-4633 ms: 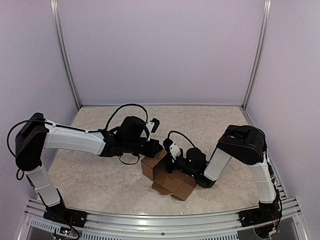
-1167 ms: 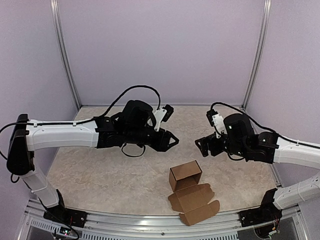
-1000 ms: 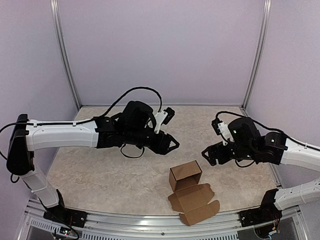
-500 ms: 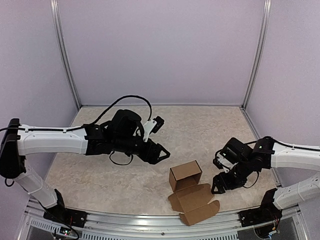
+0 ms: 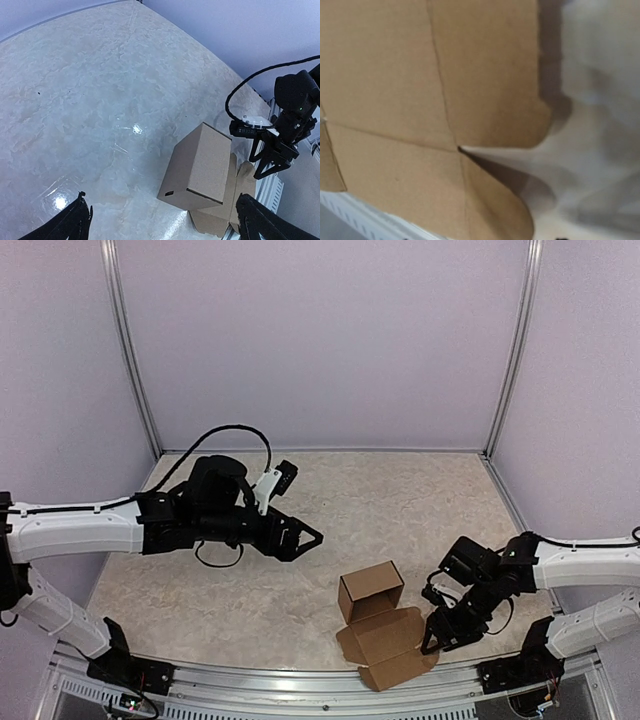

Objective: Fold the paper box

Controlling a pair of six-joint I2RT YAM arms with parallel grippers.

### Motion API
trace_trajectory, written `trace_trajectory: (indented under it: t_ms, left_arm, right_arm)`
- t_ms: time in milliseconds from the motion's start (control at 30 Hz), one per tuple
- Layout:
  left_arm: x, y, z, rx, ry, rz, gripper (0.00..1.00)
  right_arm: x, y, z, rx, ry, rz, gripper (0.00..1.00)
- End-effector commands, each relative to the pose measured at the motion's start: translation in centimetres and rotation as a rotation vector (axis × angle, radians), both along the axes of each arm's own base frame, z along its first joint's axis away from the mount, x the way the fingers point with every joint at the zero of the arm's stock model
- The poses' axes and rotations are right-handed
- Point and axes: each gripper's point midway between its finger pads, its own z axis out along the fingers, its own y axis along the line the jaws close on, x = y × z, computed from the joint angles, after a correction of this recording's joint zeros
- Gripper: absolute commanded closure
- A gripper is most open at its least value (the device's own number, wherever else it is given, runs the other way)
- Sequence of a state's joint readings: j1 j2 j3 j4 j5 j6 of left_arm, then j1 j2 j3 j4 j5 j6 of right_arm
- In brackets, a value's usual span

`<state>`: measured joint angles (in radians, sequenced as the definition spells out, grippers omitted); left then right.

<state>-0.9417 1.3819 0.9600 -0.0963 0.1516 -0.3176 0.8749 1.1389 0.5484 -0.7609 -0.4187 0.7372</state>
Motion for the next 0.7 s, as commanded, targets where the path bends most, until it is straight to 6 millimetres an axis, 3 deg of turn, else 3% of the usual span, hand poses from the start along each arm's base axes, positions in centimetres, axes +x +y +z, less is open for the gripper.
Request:
trace_trajectory:
  t_ms: [0,200,467,600,667]
  left_arm:
    - [0.7,1.5,1.0,-0.043,-0.011,0.042,0.01]
    - [1.0,2.9,1.8,-0.062,-0.025,0.08,0.01]
    - [1.3,3.9,2.1,-0.071,-0.034,0.118,0.01]
    - [1.6,4.4,2.5,-0.072,-0.045,0.136,0.01]
    - [1.6,4.6,2.6,-0.071,-0.05,0.142,0.01]
  right_arm:
    - [-0.4,0.4,-0.9,0.025,0.025,-0.004,0.43]
    - [-0.2,1.0,-1.4,0.054,0.022,-0.01,0.55]
    - [0.0,1.4,-1.4,0.069,0.014,0.005,0.83]
    - [0.8,1.6,-0.5,0.061,-0.027,0.02,0.97]
    - [1.4,2.0,0.2,0.068,-0.055,0.037,1.0]
